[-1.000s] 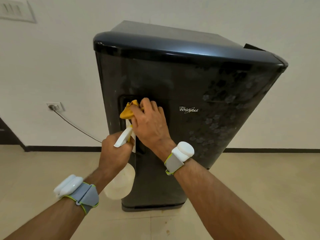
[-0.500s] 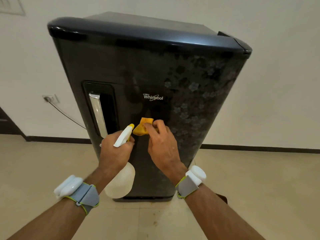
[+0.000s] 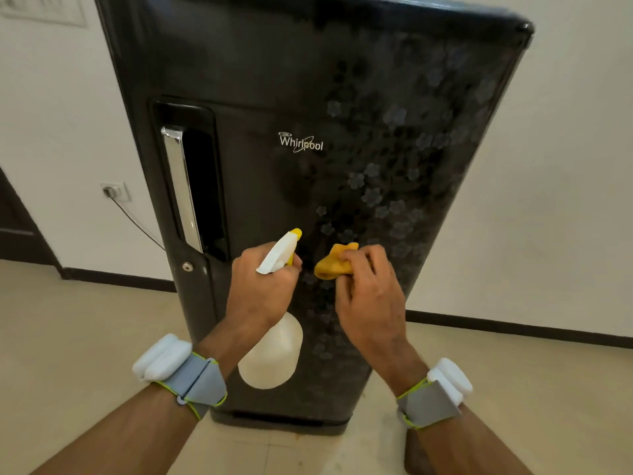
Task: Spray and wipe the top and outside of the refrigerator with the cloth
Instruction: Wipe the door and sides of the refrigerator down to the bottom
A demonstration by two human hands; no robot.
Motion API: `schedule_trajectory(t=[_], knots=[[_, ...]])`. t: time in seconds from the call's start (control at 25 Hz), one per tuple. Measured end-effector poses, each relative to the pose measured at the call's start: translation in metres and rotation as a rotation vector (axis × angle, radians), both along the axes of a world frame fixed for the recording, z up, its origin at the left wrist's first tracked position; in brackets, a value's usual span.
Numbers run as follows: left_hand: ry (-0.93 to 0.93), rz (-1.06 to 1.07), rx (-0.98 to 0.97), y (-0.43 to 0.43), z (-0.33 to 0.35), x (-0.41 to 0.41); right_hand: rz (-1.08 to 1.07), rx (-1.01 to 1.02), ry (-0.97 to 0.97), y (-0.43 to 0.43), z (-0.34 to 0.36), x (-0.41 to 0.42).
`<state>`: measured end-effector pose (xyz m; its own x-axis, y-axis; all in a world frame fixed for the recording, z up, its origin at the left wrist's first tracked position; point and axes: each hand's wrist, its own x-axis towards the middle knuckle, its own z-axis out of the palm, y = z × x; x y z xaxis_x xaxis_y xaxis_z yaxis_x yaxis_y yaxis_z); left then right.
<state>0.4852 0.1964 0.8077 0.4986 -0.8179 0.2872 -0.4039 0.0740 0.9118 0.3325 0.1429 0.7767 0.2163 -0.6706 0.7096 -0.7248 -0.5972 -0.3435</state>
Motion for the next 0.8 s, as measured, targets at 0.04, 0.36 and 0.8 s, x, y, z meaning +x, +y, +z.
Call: schedule_trajectory(t=[0.04, 0.36, 0.8], knots=[[-0.038, 0.002, -0.049, 0.000, -0.022, 0.001, 0.003, -0.074, -0.022, -0.006, -0.019, 0.006], [-0.101, -0.016, -0.208, -0.014, -0.120, 0.014, -0.031, -0.293, -0.192, -0.045, -0.089, 0.010], [-0.105, -0.017, -0.239, 0.016, -0.201, -0.004, -0.100, -0.332, -0.254, -0.012, -0.171, -0.020]])
